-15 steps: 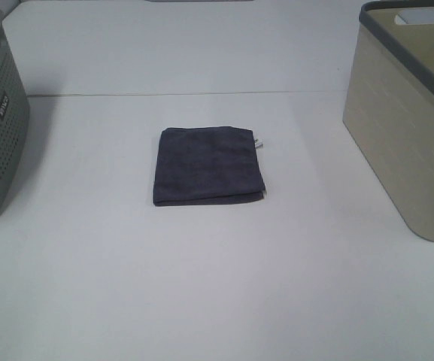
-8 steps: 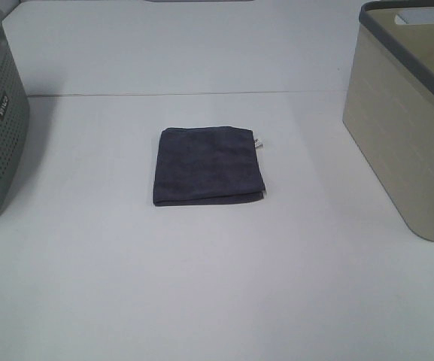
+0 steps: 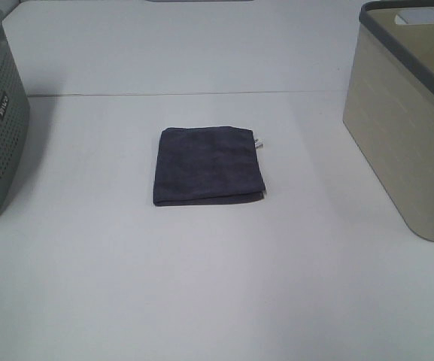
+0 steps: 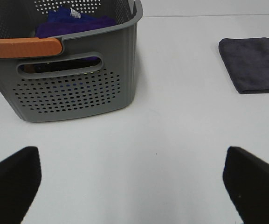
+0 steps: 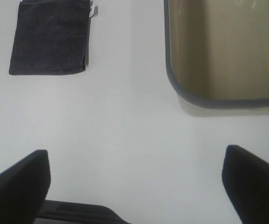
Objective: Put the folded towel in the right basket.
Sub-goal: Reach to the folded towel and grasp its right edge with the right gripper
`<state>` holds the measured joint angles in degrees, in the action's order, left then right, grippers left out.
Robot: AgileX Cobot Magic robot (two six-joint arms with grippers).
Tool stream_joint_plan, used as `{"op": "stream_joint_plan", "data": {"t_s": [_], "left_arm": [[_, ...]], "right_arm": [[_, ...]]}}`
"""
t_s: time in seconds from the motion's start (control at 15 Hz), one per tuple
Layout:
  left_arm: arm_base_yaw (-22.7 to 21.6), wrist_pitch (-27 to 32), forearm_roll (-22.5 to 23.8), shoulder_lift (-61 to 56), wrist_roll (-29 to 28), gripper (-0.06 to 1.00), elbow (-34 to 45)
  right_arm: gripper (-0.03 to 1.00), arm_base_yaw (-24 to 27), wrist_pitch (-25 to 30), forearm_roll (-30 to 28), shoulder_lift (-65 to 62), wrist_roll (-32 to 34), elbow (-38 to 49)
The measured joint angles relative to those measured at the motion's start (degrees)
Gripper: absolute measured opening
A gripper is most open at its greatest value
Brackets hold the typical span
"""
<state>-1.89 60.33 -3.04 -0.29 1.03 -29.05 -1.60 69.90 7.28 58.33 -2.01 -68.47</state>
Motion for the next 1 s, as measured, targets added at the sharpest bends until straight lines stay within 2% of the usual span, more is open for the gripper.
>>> {"op": "stream_joint_plan", "data": {"t_s": [0.13, 0.33, 0.4, 0.47, 0.67, 0.87, 1.0], "left_arm": [[0.0, 0.0, 0.0, 0.0, 0.0, 0.99, 0.0], [0.0, 0.0, 0.0, 0.0, 0.0, 0.99, 0.0], [0.0, 0.0, 0.0, 0.0, 0.0, 0.99, 0.0], [0.0, 0.0, 0.0, 0.0, 0.0, 0.99, 0.0], [0.0, 0.0, 0.0, 0.0, 0.0, 0.99, 0.0], [0.0, 0.0, 0.0, 0.0, 0.0, 0.99, 0.0], [0.0, 0.0, 0.0, 0.0, 0.0, 0.99, 0.0]], "right_arm": [[0.96, 0.0, -0.1, 0.5, 7.2, -0.3, -4.6], [0.96, -0.2, -0.2, 7.2, 17.0, -3.3, -10.5], [0.96, -1.4, -0.6, 9.0, 20.5, -3.8, -12.9], [0.96, -7.3, -2.0, 10.1, 29.6, -3.8, -18.7], [0.96, -13.1, -3.2, 12.3, 42.4, -3.3, -25.6], [0.96, -15.1, -4.3, 17.0, 53.9, -3.2, -30.1], [0.96, -15.1, -7.8, 20.1, 59.2, -3.6, -30.7]]}}
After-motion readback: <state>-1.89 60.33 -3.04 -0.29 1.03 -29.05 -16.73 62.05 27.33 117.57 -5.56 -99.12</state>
